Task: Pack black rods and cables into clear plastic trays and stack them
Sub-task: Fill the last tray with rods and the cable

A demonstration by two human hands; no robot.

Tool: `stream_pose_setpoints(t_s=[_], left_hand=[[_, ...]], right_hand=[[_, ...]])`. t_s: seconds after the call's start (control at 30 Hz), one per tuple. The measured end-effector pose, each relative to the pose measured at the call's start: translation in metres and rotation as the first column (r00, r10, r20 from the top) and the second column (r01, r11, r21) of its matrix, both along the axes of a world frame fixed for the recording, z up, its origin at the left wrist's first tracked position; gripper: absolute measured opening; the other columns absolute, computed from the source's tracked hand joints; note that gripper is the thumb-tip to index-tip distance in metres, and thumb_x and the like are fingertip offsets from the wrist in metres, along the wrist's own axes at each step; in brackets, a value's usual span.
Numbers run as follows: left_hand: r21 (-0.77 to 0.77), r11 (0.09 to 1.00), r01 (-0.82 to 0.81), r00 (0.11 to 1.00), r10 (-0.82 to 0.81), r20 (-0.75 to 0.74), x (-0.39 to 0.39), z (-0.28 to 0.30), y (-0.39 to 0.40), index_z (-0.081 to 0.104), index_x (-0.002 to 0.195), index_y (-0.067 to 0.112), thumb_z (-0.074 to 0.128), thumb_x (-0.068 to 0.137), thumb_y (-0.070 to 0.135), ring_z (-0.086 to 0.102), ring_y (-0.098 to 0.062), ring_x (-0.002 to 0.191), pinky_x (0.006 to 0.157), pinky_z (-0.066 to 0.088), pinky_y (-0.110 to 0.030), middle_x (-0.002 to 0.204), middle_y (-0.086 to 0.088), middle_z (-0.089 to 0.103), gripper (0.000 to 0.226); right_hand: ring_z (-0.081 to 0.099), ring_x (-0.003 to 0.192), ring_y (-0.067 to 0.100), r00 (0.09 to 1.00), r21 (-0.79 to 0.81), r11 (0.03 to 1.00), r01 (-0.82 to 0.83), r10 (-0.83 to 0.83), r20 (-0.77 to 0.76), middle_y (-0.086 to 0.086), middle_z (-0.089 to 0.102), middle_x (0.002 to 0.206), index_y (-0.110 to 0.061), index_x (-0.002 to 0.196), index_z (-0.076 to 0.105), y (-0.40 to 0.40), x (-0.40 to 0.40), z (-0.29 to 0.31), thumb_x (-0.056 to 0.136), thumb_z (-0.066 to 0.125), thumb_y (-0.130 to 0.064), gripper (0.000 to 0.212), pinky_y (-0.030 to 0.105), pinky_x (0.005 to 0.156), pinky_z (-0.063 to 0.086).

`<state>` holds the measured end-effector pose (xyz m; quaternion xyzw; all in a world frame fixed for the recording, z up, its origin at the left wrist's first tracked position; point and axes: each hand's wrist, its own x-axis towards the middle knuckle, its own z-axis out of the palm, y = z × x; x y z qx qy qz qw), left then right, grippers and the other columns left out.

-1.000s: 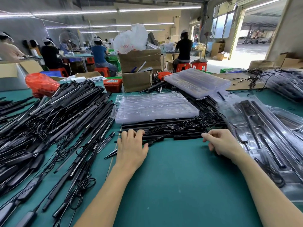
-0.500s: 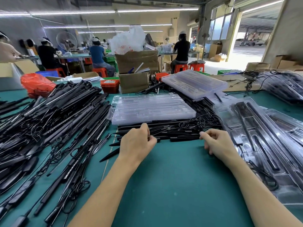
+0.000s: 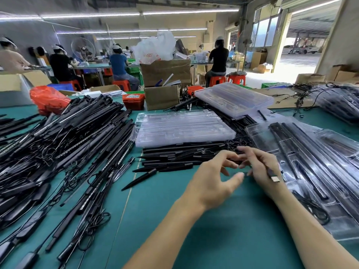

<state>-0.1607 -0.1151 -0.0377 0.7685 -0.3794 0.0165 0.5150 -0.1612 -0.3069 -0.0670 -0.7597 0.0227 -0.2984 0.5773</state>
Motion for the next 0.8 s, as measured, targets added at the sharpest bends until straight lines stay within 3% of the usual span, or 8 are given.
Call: stream_pose_setpoints(t_s=[0.07, 0.17, 0.3, 0.4, 0.53, 0.67, 0.8], left_hand=[[0.064, 0.992, -0.108, 0.992, 0.103, 0.066, 0.012, -0.002, 0.014, 0.056, 0.114, 0.037, 0.062, 0.087, 0.037, 0.061, -0.007, 0.09, 0.083, 0.051, -0.026, 0.099, 0.017, 0.067, 0.028], [0.134, 0.956, -0.259, 0.964, 0.247, 0.1, 0.036, -0.002, 0.04, 0.057, 0.112, 0.034, 0.061, 0.086, 0.035, 0.061, -0.006, 0.086, 0.085, 0.053, -0.037, 0.094, 0.017, 0.064, 0.026], [0.214, 0.882, -0.419, 0.908, 0.41, 0.088, 0.07, -0.004, 0.071, 0.057, 0.109, 0.033, 0.063, 0.086, 0.03, 0.06, -0.008, 0.088, 0.083, 0.054, -0.038, 0.094, 0.016, 0.061, 0.024], [0.221, 0.853, -0.472, 0.88, 0.472, 0.06, 0.083, -0.01, 0.088, 0.056, 0.103, 0.037, 0.063, 0.085, 0.029, 0.058, 0.0, 0.088, 0.078, 0.05, -0.031, 0.093, 0.016, 0.06, 0.02], [0.217, 0.837, -0.502, 0.861, 0.508, 0.033, 0.085, -0.013, 0.096, 0.056, 0.099, 0.037, 0.056, 0.078, 0.039, 0.06, -0.007, 0.085, 0.077, 0.053, -0.035, 0.091, 0.015, 0.061, 0.021], [0.248, 0.826, -0.507, 0.86, 0.503, 0.082, 0.088, -0.016, 0.096, 0.057, 0.101, 0.032, 0.056, 0.079, 0.035, 0.06, -0.013, 0.089, 0.081, 0.053, -0.04, 0.092, 0.013, 0.061, 0.022], [0.282, 0.794, -0.538, 0.842, 0.525, 0.128, 0.096, -0.012, 0.096, 0.059, 0.109, 0.028, 0.061, 0.087, 0.027, 0.057, -0.019, 0.104, 0.09, 0.051, -0.043, 0.1, 0.011, 0.061, 0.022]], right_hand=[[0.067, 0.062, 0.012, 0.997, 0.093, 0.994, 0.065, -0.061, -0.052, 0.003, 0.078, 0.086, -0.013, 0.1, 0.067, -0.007, 0.006, -0.003, 0.101, 0.057, -0.021, 0.013, 0.02, 0.041, 0.044], [0.072, 0.067, 0.013, 0.994, 0.127, 0.987, 0.103, -0.098, -0.045, 0.001, 0.078, 0.084, -0.01, 0.092, 0.064, -0.011, 0.009, -0.004, 0.099, 0.061, -0.019, 0.011, 0.017, 0.043, 0.045], [0.071, 0.062, 0.01, 0.988, 0.21, 0.972, 0.101, -0.073, -0.136, 0.002, 0.076, 0.072, -0.01, 0.088, 0.07, -0.014, 0.009, -0.004, 0.099, 0.059, -0.035, 0.029, 0.021, 0.052, 0.044], [0.068, 0.058, 0.008, 0.981, 0.238, 0.968, 0.082, -0.036, -0.191, 0.002, 0.074, 0.067, -0.013, 0.088, 0.069, -0.018, 0.011, -0.004, 0.1, 0.052, -0.043, 0.037, 0.026, 0.058, 0.041], [0.063, 0.052, 0.012, 0.982, 0.41, 0.912, 0.0, 0.078, -0.172, 0.005, 0.069, 0.061, -0.005, 0.09, 0.068, -0.036, 0.007, 0.0, 0.088, 0.056, -0.047, 0.044, 0.02, 0.045, 0.04], [0.061, 0.049, 0.014, 0.98, 0.493, 0.866, -0.084, 0.162, -0.117, 0.008, 0.068, 0.061, -0.002, 0.089, 0.067, -0.046, 0.006, 0.001, 0.088, 0.058, -0.037, 0.036, 0.019, 0.038, 0.036], [0.072, 0.067, 0.013, 0.991, 0.517, 0.852, -0.087, 0.124, -0.038, 0.005, 0.076, 0.08, -0.01, 0.095, 0.065, -0.049, 0.007, 0.001, 0.1, 0.05, -0.02, 0.019, 0.019, 0.046, 0.05]])
